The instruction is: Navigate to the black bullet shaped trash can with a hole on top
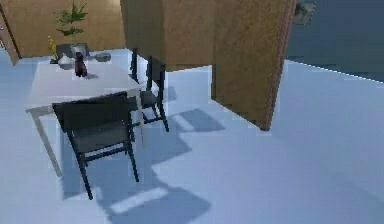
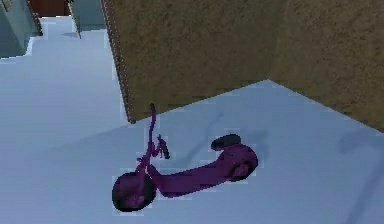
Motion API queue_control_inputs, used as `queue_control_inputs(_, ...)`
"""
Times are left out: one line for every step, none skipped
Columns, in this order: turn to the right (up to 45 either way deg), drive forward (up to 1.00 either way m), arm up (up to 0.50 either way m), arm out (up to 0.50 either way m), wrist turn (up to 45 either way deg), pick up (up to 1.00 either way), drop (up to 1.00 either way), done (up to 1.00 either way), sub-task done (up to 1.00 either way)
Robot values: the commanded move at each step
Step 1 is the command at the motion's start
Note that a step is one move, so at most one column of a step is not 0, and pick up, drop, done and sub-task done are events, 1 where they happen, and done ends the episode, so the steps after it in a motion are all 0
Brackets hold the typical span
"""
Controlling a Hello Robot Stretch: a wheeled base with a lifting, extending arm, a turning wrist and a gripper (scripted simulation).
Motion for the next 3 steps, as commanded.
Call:
queue_control_inputs(21.0, 0.00, 0.00, 0.00, 0.0, 0.00, 0.00, 0.00, 0.00)
queue_control_inputs(0.0, 0.85, 0.00, 0.00, 0.0, 0.00, 0.00, 0.00, 0.00)
queue_control_inputs(36.0, 0.00, 0.00, 0.00, 0.0, 0.00, 0.00, 0.00, 0.00)
